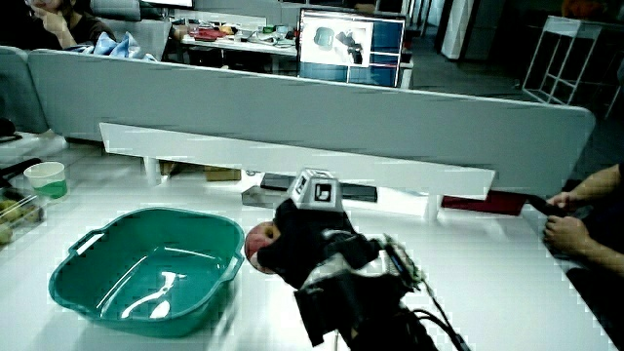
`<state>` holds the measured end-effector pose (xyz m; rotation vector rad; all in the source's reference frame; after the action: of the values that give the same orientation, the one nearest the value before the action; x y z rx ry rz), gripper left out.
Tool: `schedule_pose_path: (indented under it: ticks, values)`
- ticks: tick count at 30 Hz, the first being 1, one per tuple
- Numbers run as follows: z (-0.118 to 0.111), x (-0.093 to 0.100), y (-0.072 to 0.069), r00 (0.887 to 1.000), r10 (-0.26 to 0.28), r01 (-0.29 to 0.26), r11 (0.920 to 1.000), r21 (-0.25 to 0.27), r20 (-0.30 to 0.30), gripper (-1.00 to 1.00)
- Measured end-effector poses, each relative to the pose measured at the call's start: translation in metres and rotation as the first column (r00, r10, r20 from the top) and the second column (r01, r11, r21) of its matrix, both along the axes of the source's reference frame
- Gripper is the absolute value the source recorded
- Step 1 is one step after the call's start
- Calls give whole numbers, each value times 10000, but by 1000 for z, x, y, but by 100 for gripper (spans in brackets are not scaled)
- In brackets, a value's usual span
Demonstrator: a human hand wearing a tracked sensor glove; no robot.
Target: Place apple on desk
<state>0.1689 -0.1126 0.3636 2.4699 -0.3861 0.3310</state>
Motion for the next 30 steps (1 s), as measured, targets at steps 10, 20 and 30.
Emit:
schedule_pose_path:
  ticks: [10,20,30]
  values:
    - [32,30,9,9945,534,-559,9981,-254,-906,0]
    - [71,37,21,9861,487,-668,9916,-1110,-1588,0]
    - [92,43,31,9853,614,-829,9878,-1318,-1595,0]
